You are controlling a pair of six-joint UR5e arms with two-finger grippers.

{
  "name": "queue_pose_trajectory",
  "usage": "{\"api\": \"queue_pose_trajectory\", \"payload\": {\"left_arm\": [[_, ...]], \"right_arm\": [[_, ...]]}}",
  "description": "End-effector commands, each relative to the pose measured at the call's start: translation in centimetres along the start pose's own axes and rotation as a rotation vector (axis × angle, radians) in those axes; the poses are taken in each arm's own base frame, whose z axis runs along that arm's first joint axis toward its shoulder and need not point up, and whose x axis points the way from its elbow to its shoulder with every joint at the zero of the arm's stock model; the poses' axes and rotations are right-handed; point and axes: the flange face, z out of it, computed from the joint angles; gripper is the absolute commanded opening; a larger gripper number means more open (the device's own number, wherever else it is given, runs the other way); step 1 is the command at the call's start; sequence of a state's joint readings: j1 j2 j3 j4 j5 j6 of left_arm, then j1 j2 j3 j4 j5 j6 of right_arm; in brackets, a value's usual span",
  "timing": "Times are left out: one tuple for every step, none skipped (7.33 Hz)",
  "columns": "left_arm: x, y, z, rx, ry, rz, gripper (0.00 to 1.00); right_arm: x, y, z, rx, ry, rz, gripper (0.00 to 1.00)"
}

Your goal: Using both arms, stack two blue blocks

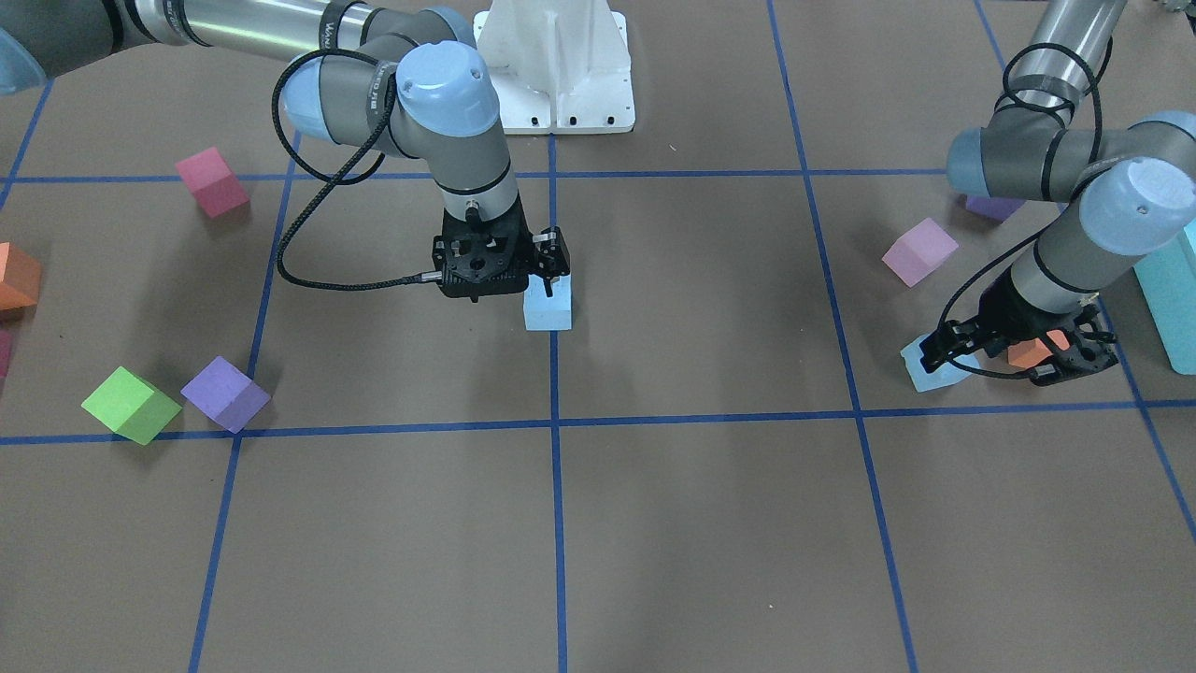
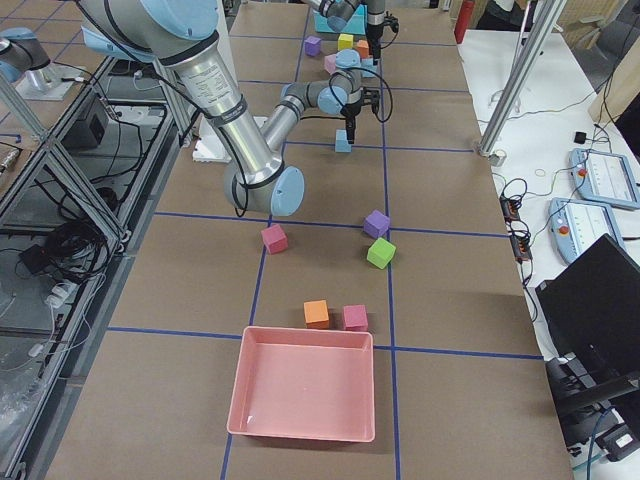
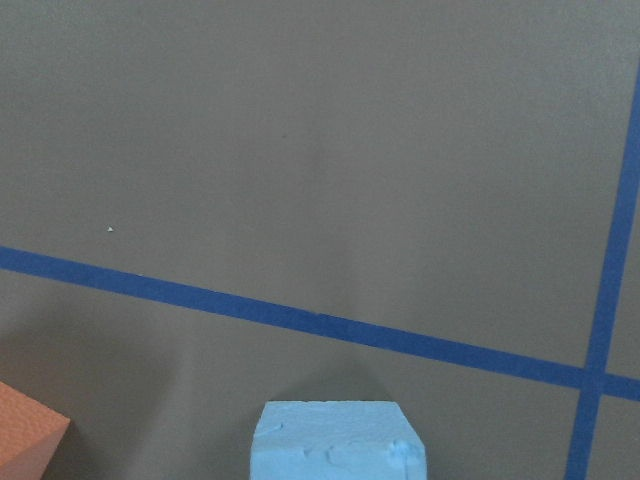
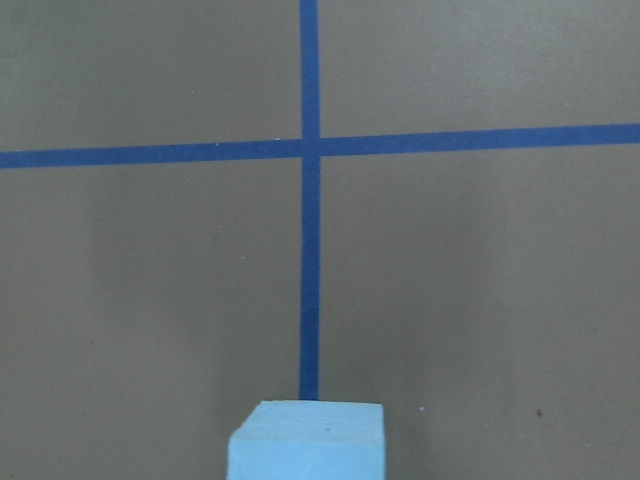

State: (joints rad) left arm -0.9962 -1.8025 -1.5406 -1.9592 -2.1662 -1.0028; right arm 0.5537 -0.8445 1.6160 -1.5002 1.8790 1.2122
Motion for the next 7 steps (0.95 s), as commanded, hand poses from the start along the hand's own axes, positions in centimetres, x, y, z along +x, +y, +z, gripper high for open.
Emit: {"api": "queue_pose_trajectory", "payload": {"left_arm": [[0.0,0.3,0.7,-0.009,-0.008,0.003,1.00],[0.1,0.6,1.4,-0.020,-0.013,0.007,1.00],[0.1,0.7,1.6,-0.023,-0.016,0.012,1.00],[-0.2,0.7,2.3,-0.030,-0.021,0.013,0.99],[-1.0,0.3,3.5,-0.025,-0.013,0.021,0.97],[-1.3,0.1,4.3,-0.014,0.009,0.030,0.82],[-0.9,0.2,4.2,-0.013,0.014,0.029,0.73]], "right_arm": [[0.7,-0.4,0.0,0.002,0.005,-0.003,1.00],[0.9,-0.7,-0.2,0.006,0.005,0.000,1.00],[1.0,-0.8,-0.3,0.008,0.005,0.002,1.00],[1.0,-0.9,-0.3,0.009,0.006,0.003,1.00],[1.1,-1.1,-0.4,0.010,0.005,0.004,1.00],[1.6,-1.5,-0.5,0.013,0.009,0.000,1.00],[2.0,-1.7,-0.4,0.015,0.014,0.000,1.00]]}}
